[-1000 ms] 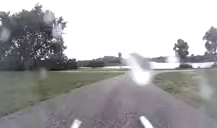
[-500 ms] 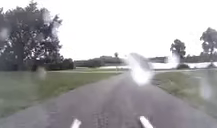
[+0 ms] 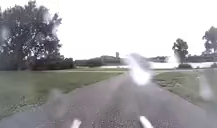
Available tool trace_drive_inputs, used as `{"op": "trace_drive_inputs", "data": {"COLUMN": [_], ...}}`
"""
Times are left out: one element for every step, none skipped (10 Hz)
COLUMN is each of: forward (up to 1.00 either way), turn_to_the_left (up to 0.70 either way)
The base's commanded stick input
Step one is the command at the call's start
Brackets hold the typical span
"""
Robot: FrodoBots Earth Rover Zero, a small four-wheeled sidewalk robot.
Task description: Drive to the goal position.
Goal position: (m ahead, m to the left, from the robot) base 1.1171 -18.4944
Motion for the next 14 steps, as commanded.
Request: {"op": "trace_drive_inputs", "data": {"forward": [0.70, 0.70, 0.70, 0.70, 0.70, 0.70, 0.70, 0.70, 0.70, 0.70, 0.70, 0.70, 0.70, 0.70], "turn_to_the_left": [0.00, 0.00, 0.00, 0.00, 0.00, -0.01, -0.05, -0.13, -0.22, -0.18, -0.05, -0.03, -0.01, 0.00]}}
